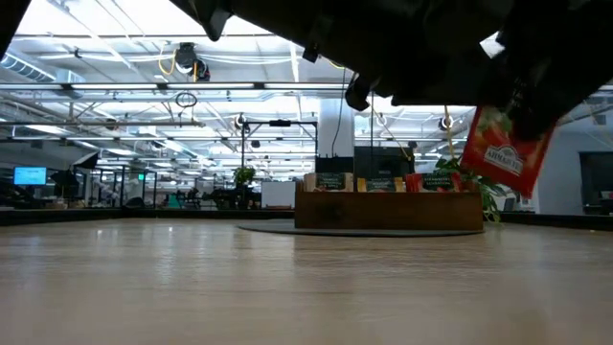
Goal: Pick & Place Tea
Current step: Put the red tea bag into the right section of the wooden organizer
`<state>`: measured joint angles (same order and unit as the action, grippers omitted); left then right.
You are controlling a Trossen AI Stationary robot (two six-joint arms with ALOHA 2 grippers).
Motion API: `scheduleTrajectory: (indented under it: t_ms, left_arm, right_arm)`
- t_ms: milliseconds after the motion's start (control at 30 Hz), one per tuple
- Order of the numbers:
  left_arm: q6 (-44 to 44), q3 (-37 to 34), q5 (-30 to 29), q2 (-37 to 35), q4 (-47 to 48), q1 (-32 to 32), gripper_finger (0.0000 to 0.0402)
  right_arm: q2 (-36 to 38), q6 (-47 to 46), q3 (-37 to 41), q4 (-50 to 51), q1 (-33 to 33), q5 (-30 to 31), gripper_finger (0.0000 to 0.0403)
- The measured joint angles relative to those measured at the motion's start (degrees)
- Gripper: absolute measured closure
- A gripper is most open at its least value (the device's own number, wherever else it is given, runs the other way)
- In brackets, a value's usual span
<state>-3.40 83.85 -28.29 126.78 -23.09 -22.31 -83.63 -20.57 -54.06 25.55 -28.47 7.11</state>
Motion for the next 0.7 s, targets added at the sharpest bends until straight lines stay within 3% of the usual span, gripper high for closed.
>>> scheduleTrajectory:
  t_ms: [133, 500, 700]
  left_arm:
    - [-0.2, 0.0, 0.0, 0.0, 0.3, 0.0, 0.0399]
    - [1.0, 0.0, 1.6, 0.0, 1.9, -0.1, 0.0386]
    - [1.8, 0.0, -1.1, -0.5, 5.8, -1.8, 0.0348]
  right_arm:
    - [1.5, 0.8, -0.1, -1.4, 0.0, -2.9, 0.0396]
    - [1.7, 0.3, -0.1, 0.3, 0.0, -4.5, 0.0402]
    - [2.3, -1.3, -0.1, 4.9, 0.0, -4.6, 0.0402]
